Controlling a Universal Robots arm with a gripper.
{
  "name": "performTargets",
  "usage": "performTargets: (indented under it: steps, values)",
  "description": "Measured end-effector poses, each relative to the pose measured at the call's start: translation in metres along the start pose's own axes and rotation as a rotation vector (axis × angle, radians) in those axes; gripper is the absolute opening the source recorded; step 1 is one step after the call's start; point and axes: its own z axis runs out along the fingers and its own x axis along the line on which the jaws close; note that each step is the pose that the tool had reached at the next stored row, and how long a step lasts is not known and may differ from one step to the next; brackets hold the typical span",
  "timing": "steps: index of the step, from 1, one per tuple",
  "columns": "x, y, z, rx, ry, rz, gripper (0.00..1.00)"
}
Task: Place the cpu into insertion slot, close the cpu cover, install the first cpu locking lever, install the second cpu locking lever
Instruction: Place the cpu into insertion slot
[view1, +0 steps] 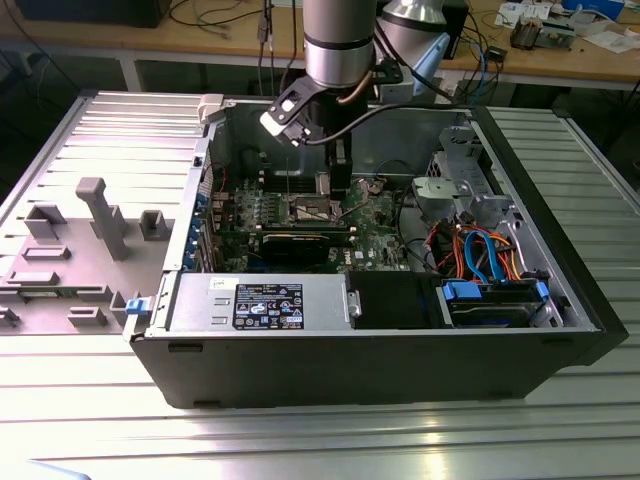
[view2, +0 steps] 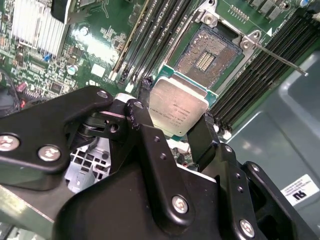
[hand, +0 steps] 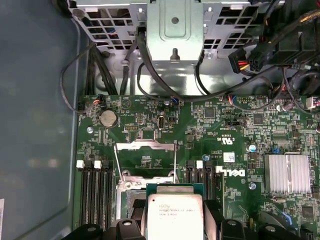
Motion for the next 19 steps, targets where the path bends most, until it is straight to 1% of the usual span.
performTargets:
  steps: [6, 7, 10, 12, 16, 19]
  values:
    - [-0.0001, -0.0059, 0.0065, -0.0003, 0.0000, 0.000, 0.55]
    - [-0.0002, -0.0087, 0.0076, -0.0007, 0.0000, 0.000, 0.55]
    - [-0.0002, -0.0117, 0.0111, -0.0011, 0.0000, 0.000, 0.55]
    - [-0.0001, -0.0120, 0.0146, -0.0012, -0.0006, 0.006, 0.55]
    - [0.0001, -0.0125, 0.0194, -0.0017, -0.0026, 0.030, 0.55]
    - [0.0018, -0.0128, 0.0228, -0.0017, -0.0028, 0.032, 0.55]
